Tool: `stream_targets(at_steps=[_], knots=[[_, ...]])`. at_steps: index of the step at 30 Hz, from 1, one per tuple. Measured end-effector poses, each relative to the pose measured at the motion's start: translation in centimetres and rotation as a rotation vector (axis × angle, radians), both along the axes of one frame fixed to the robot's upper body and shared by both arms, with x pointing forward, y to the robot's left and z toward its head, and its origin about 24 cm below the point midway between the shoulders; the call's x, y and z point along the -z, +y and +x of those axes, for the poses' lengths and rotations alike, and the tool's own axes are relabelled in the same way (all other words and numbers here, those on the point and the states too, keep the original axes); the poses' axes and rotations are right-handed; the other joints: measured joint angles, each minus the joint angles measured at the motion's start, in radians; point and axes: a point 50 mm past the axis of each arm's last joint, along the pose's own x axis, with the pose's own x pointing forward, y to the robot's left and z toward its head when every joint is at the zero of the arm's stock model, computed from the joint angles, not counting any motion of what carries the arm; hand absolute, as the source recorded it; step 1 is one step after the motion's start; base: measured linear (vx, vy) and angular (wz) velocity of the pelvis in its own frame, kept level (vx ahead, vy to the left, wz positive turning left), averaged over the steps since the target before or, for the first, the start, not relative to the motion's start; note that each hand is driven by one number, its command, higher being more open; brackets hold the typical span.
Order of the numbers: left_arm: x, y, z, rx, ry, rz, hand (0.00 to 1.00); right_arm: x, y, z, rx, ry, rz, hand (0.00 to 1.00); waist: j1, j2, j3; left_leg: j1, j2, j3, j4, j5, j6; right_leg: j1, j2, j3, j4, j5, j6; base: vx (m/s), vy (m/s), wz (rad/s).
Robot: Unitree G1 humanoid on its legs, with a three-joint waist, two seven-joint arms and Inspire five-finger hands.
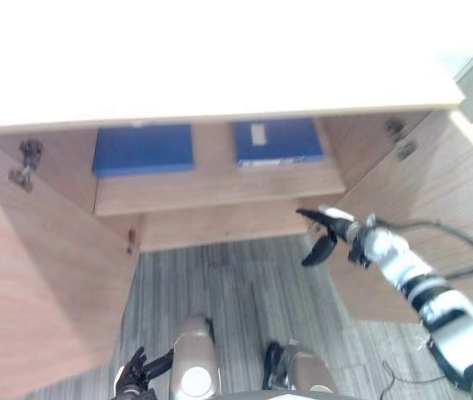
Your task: Walk over to the cabinet, pick up the folder, carry it to the office cabinet, place the folder inside the office cabinet, then close the office cabinet door
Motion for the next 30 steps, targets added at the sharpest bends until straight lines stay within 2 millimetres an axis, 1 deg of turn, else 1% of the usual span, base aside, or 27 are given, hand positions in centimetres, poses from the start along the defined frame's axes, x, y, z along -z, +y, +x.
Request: stream_targets(at_steps=[1, 2, 3, 4, 5, 6, 7, 8, 9, 10, 11, 12, 13, 14, 16, 17, 18, 19, 20, 21, 22, 23, 24, 26, 28, 30], knots=[[0.1, 0.0, -0.3, 0.001, 0.012, 0.0, 1.0, 1.1, -0.5, -0.9, 0.052, 0.019, 0.03, 1.0, -0.01, -0.003, -0.018, 0.025, -0.012, 0.002, -0.038, 0.014, 0.0, 0.026, -0.004, -0.002, -0.042, 0.018, 0.004, 0.17, 0.02, 0.11], [0.2, -0.1, -0.5, 0.002, 0.022, 0.003, 1.0, 2.7, -1.5, -2.2, 0.152, 0.044, 0.083, 1.0, -0.024, -0.003, -0.044, 0.056, -0.026, 0.007, -0.09, 0.032, 0.0, 0.062, -0.006, -0.003, -0.101, 0.049, 0.007, 0.19, 0.018, 0.06], [0.2, -0.2, -0.4, 0.015, 0.028, 0.015, 1.0, 4.6, -2.6, -3.8, 0.313, 0.066, 0.183, 1.0, -0.035, 0.0, -0.072, 0.095, -0.037, 0.017, -0.148, 0.053, 0.002, 0.097, -0.005, -0.001, -0.161, 0.085, 0.005, 0.2, 0.019, -0.1], [0.2, -0.2, -0.5, 0.025, 0.037, 0.026, 1.0, 6.3, -3.0, -5.3, 0.487, 0.076, 0.298, 1.0, -0.044, 0.003, -0.094, 0.132, -0.04, 0.035, -0.195, 0.069, 0.001, 0.123, -0.004, 0.008, -0.198, 0.112, 0.006, 0.16, 0.019, -0.24], [0.3, -0.4, -0.4, 0.038, 0.042, 0.032, 1.0, 7.1, -3.1, -6.0, 0.584, 0.077, 0.369, 1.0, -0.049, 0.005, -0.102, 0.155, -0.041, 0.048, -0.218, 0.076, 0.0, 0.13, -0.002, 0.02, -0.208, 0.123, 0.005, 0.08, 0.005, -0.51], [0.3, -0.8, -0.3, 0.064, 0.05, 0.037, 1.0, 8.6, -2.7, -7.5, 0.732, 0.09, 0.48, 1.0, -0.058, 0.012, -0.12, 0.203, -0.039, 0.083, -0.261, 0.088, -0.006, 0.143, 0.006, 0.051, -0.224, 0.142, -0.001, 0.05, 0.005, -0.85], [0.5, -1.5, -0.2, 0.08, 0.055, 0.032, 1.0, 9.9, -1.9, -8.9, 0.841, 0.109, 0.558, 1.0, -0.062, 0.021, -0.145, 0.251, -0.035, 0.13, -0.313, 0.103, -0.011, 0.148, 0.016, 0.094, -0.241, 0.164, -0.003, 0.05, 0.004, -0.99], [0.6, -1.9, -0.1, 0.089, 0.057, 0.026, 1.0, 10.5, -1.4, -9.6, 0.886, 0.118, 0.589, 1.0, -0.065, 0.025, -0.154, 0.276, -0.035, 0.156, -0.34, 0.111, -0.011, 0.15, 0.022, 0.12, -0.248, 0.175, -0.004, 0.03, 0.007, -1.21], [0.8, -2.4, -0.1, 0.101, 0.068, 0.019, 1.0, 11.7, -0.4, -11.0, 0.965, 0.145, 0.643, 1.0, -0.069, 0.039, -0.168, 0.323, -0.035, 0.204, -0.393, 0.127, -0.019, 0.154, 0.036, 0.165, -0.262, 0.197, -0.003, 0.01, -0.004, -1.2], [0.8, -2.9, 0.4, 0.114, 0.063, 0.018, 1.0, 12.7, 0.6, -12.4, 1.034, 0.177, 0.683, 1.0, -0.083, 0.045, -0.174, 0.364, -0.036, 0.252, -0.438, 0.145, -0.026, 0.151, 0.046, 0.205, -0.264, 0.206, -0.003, -0.01, -0.014, -1.15], [0.8, -3.1, 0.6, 0.118, 0.059, 0.02, 1.0, 13.1, 1.0, -13.1, 1.057, 0.193, 0.69, 1.0, -0.092, 0.045, -0.174, 0.381, -0.037, 0.272, -0.452, 0.15, -0.029, 0.149, 0.051, 0.222, -0.26, 0.207, -0.003, -0.04, -0.048, -1.08], [0.8, -3.5, 1.0, 0.118, 0.052, 0.021, 1.0, 13.9, 1.7, -14.4, 1.096, 0.225, 0.698, 1.0, -0.107, 0.047, -0.174, 0.411, -0.033, 0.315, -0.466, 0.154, -0.033, 0.139, 0.063, 0.253, -0.238, 0.207, -0.003, -0.05, -0.059, -0.84], [0.8, -3.5, 1.2, 0.121, 0.049, 0.024, 1.0, 14.1, 2.0, -15.0, 1.113, 0.237, 0.702, 1.0, -0.112, 0.049, -0.17, 0.426, -0.028, 0.333, -0.466, 0.154, -0.034, 0.132, 0.071, 0.257, -0.219, 0.207, -0.003, -0.07, -0.1, -1.06], [0.7, -4.0, 1.7, 0.141, 0.042, 0.02, 1.0, 14.5, 2.2, -16.3, 1.151, 0.247, 0.7, 1.0, -0.116, 0.048, -0.16, 0.454, -0.02, 0.362, -0.464, 0.154, -0.034, 0.112, 0.078, 0.23, -0.163, 0.207, -0.003, -0.09, -0.115, -0.8], [0.8, -5.0, 2.3, 0.158, 0.029, -0.003, 1.0, 14.9, 1.7, -18.3, 1.2, 0.248, 0.668, 1.0, -0.129, 0.047, -0.146, 0.488, -0.02, 0.36, -0.467, 0.154, -0.034, 0.102, 0.069, 0.141, -0.097, 0.206, -0.004, -0.11, -0.105, -0.52], [0.7, -5.3, 2.6, 0.163, 0.019, -0.006, 1.0, 15.0, 1.0, -19.7, 1.251, 0.239, 0.65, 1.0, -0.139, 0.043, -0.146, 0.51, -0.031, 0.36, -0.481, 0.155, -0.035, 0.089, 0.059, 0.118, -0.065, 0.203, -0.008, -0.1, -0.052, -0.23], [0.6, -5.3, 2.7, 0.163, 0.014, -0.005, 1.0, 15.0, 0.8, -20.0, 1.267, 0.234, 0.649, 1.0, -0.14, 0.039, -0.145, 0.51, -0.039, 0.361, -0.485, 0.155, -0.037, 0.082, 0.054, 0.118, -0.057, 0.199, -0.014, -0.19, -0.062, -0.28], [0.5, -4.9, 2.9, 0.162, 0.006, 0.006, 1.0, 15.1, 0.3, -20.5, 1.305, 0.225, 0.648, 1.0, -0.141, 0.019, -0.14, 0.505, -0.06, 0.368, -0.487, 0.148, -0.046, 0.075, 0.028, 0.117, -0.069, 0.169, -0.031, -0.2, -0.053, -0.31], [0.5, -4.6, 2.8, 0.154, 0.008, 0.015, 1.0, 15.1, 0.3, -20.6, 1.317, 0.224, 0.652, 1.0, -0.14, 0.003, -0.138, 0.503, -0.086, 0.38, -0.489, 0.146, -0.048, 0.077, 0.0, 0.105, -0.093, 0.13, -0.044, -0.18, -0.052, -0.36], [0.5, -4.4, 2.7, 0.149, 0.014, 0.017, 1.0, 15.0, 0.1, -20.5, 1.322, 0.218, 0.653, 1.0, -0.14, -0.002, -0.131, 0.507, -0.091, 0.384, -0.489, 0.146, -0.047, 0.077, -0.007, 0.101, -0.09, 0.117, -0.052, -0.21, -0.019, -0.3], [0.8, -4.3, 1.6, 0.131, 0.051, 0.022, 1.0, 15.1, -0.7, -21.6, 1.374, 0.207, 0.643, 1.0, -0.143, 0.011, -0.137, 0.51, -0.104, 0.361, -0.517, 0.15, -0.058, 0.083, -0.018, 0.07, -0.123, 0.13, -0.04, -0.16, 0.028, -0.16], [0.9, -4.3, 1.2, 0.094, 0.059, 0.014, 1.0, 15.1, -1.2, -22.3, 1.409, 0.205, 0.635, 1.0, -0.142, 0.024, -0.145, 0.509, -0.111, 0.339, -0.544, 0.153, -0.063, 0.094, -0.013, 0.056, -0.165, 0.146, -0.038, -0.17, 0.037, -0.04], [0.9, -4.2, 0.9, 0.075, 0.062, 0.013, 1.0, 15.1, -1.5, -22.7, 1.434, 0.199, 0.633, 1.0, -0.142, 0.031, -0.148, 0.508, -0.112, 0.326, -0.566, 0.156, -0.067, 0.104, -0.007, 0.05, -0.205, 0.165, -0.037, -0.05, 0.05, -0.01], [1.0, -4.0, 0.6, 0.06, 0.069, 0.015, 1.0, 15.1, -2.1, -22.9, 1.466, 0.183, 0.636, 1.0, -0.134, 0.034, -0.151, 0.506, -0.104, 0.321, -0.589, 0.16, -0.074, 0.133, 0.016, 0.051, -0.299, 0.226, -0.041, -0.02, 0.029, -0.13], [1.0, -3.9, 0.5, 0.041, 0.07, 0.01, 1.0, 14.9, -2.6, -23.0, 1.487, 0.168, 0.634, 1.0, -0.131, 0.034, -0.154, 0.509, -0.1, 0.31, -0.587, 0.16, -0.074, 0.157, 0.024, 0.051, -0.344, 0.259, -0.041, 0.01, 0.003, -0.16], [1.1, -3.9, 0.2, 0.034, 0.078, 0.007, 1.0, 14.6, -3.7, -23.2, 1.513, 0.139, 0.621, 1.0, -0.131, 0.039, -0.163, 0.512, -0.095, 0.293, -0.584, 0.174, -0.064, 0.182, 0.036, 0.051, -0.383, 0.286, -0.041, 0.05, -0.001, -0.14]])
